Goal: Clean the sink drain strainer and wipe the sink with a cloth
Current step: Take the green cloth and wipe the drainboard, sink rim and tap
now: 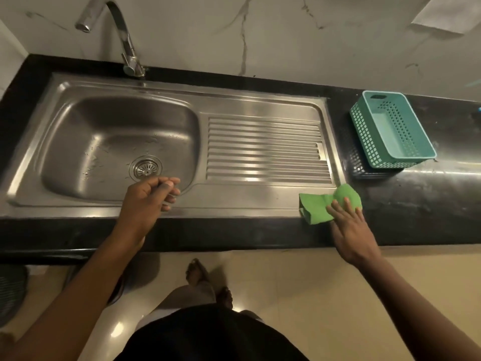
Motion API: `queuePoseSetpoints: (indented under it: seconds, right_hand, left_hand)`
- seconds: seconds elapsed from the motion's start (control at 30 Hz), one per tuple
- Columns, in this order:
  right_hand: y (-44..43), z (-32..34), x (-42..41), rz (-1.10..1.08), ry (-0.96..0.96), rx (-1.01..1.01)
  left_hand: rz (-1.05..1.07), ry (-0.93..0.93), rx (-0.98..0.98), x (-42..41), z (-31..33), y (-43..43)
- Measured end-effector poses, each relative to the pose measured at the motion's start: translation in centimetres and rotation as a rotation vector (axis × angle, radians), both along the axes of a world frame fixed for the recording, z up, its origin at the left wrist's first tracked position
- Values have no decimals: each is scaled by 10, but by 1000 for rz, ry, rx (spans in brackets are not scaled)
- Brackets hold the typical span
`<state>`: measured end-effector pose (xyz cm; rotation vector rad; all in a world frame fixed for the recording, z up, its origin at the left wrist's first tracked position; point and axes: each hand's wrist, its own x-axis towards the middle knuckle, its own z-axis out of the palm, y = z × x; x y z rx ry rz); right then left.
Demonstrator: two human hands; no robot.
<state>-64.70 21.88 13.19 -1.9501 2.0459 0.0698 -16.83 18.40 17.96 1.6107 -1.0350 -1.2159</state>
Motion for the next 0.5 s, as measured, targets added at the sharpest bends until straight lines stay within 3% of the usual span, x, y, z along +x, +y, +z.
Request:
queuePoseSetpoints:
  seconds: [0.27,0.5]
  right_hand:
    - [62,-42,132,-32,-164,-91]
    - [54,-40,292,393,-253,-33]
  left_hand:
    - [4,-50,35,-5,8,50]
    - [51,-34,30,-16,13,73]
